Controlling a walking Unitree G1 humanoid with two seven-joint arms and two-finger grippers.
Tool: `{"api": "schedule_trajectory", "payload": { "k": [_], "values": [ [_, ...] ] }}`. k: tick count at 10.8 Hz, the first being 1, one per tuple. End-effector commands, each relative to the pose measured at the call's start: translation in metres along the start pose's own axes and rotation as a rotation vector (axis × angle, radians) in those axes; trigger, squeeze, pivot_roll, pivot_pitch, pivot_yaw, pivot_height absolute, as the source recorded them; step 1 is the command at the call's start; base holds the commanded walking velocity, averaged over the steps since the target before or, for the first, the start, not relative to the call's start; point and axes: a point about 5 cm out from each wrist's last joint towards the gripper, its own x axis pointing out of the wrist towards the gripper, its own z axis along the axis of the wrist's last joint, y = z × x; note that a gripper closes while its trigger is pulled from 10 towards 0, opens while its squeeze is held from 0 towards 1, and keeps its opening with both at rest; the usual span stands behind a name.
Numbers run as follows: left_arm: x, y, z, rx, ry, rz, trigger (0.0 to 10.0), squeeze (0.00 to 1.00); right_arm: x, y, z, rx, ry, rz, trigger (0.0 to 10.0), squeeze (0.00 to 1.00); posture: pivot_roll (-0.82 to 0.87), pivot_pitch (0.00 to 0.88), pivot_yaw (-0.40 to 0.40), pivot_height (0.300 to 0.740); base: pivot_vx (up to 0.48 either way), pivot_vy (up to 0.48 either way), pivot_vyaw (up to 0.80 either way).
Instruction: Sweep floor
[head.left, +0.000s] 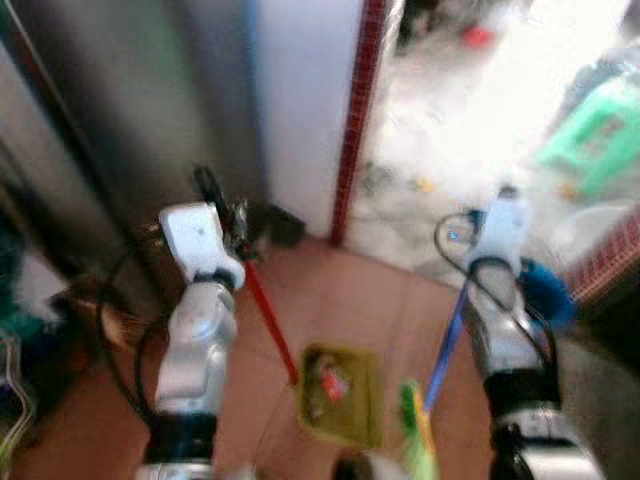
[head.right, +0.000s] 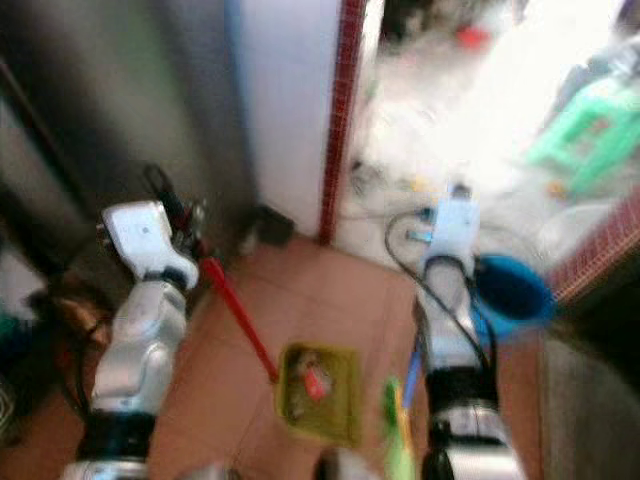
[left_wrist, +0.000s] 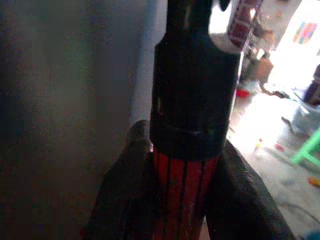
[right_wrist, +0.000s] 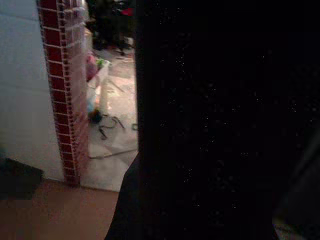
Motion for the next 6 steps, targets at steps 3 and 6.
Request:
{"api": "schedule_trajectory", "payload": {
  "k": [3, 6],
  "values": [
    [-0.001, 0.003, -0.001, -0.105, 0.03, -0.026, 10.0, 0.0, -0.002, 0.0, 0.011, 0.025, -0.052, -0.028, 10.0, 0.0, -0.05, 0.0, 0.016, 0.74, 0.0, 0.0, 0.0],
    [0.002, 0.006, -0.001, -0.062, 0.022, -0.066, 10.0, 0.0, -0.008, -0.003, 0.003, 0.014, -0.026, -0.066, 10.0, 0.0, -0.04, 0.0, 0.005, 0.74, 0.0, 0.0, -0.27]
  ]
}}
